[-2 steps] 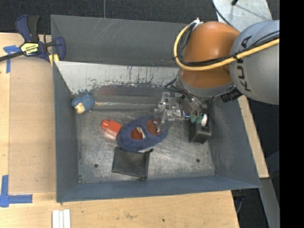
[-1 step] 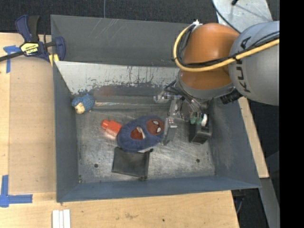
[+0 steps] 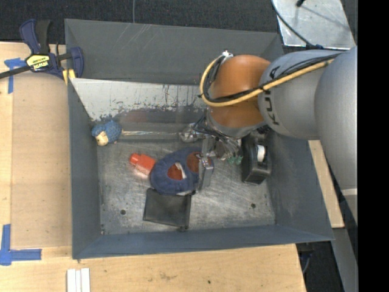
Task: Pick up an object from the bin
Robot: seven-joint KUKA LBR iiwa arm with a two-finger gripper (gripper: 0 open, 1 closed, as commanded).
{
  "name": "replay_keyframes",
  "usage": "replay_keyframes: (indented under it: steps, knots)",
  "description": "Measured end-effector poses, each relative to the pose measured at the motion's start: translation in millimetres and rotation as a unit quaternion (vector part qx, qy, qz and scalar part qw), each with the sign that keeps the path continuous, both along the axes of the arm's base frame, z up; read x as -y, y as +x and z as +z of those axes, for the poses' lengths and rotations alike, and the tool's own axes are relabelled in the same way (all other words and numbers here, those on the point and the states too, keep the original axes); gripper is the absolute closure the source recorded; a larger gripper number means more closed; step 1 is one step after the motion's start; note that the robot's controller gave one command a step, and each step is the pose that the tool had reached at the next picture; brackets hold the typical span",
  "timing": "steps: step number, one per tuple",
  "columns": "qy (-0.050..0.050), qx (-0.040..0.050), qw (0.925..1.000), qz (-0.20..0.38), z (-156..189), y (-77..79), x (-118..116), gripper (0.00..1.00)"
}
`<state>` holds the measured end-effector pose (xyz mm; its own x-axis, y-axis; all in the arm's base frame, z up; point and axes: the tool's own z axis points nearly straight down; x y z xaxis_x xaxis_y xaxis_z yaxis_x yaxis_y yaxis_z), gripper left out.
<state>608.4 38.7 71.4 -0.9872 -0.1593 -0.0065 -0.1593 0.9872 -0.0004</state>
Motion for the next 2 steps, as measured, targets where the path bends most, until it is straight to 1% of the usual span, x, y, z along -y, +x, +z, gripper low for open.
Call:
replay_keyframes:
  steps: [1,2]
  knots:
    - [0.001,0.0102,0.9999,0.0,7,5.3,-1,1.0]
    - [0.0,0.0039,0.9989,0.047,174,14.3,-3,1.0]
